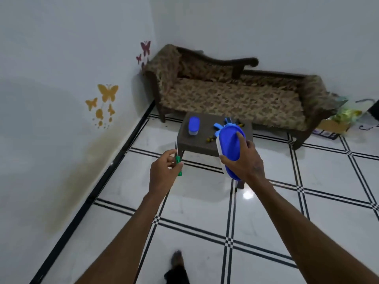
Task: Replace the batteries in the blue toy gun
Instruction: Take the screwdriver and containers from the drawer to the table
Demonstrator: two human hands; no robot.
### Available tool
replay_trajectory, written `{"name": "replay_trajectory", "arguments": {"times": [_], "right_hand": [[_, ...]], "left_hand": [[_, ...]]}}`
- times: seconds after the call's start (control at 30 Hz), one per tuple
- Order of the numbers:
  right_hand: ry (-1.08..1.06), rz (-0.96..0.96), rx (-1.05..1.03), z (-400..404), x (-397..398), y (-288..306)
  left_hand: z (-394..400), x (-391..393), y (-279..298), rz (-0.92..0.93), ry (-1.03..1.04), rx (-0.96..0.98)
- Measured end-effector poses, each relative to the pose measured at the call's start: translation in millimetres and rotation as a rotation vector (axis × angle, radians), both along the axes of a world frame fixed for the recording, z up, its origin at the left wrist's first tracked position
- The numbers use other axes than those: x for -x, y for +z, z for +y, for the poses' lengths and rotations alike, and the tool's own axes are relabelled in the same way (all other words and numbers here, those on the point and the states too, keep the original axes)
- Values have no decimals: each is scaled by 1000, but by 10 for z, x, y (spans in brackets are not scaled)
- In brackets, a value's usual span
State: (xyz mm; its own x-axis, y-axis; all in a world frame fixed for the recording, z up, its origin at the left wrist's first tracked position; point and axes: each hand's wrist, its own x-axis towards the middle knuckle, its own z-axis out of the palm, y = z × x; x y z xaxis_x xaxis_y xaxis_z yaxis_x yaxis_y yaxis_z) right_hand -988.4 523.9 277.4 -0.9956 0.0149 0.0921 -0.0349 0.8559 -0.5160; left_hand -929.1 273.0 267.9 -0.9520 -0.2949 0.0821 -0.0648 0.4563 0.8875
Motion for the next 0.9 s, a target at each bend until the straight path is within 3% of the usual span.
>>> {"name": "replay_trajectory", "arguments": {"times": [0.27, 0.5, 0.63, 0.9], "right_hand": [[-103, -73, 7, 1, 1642, -244], [-156, -150, 13, 92, 2918, -490], [-147, -180, 33, 166, 3570, -738], [-51, -362, 50, 453, 5548, -1792]], "left_hand": [[48, 1991, -353, -69, -130, -8], [130, 3291, -591, -178, -214, 38], [236, 3881, -826, -230, -215, 62], [728, 5430, -1920, -437, -39, 38]]}}
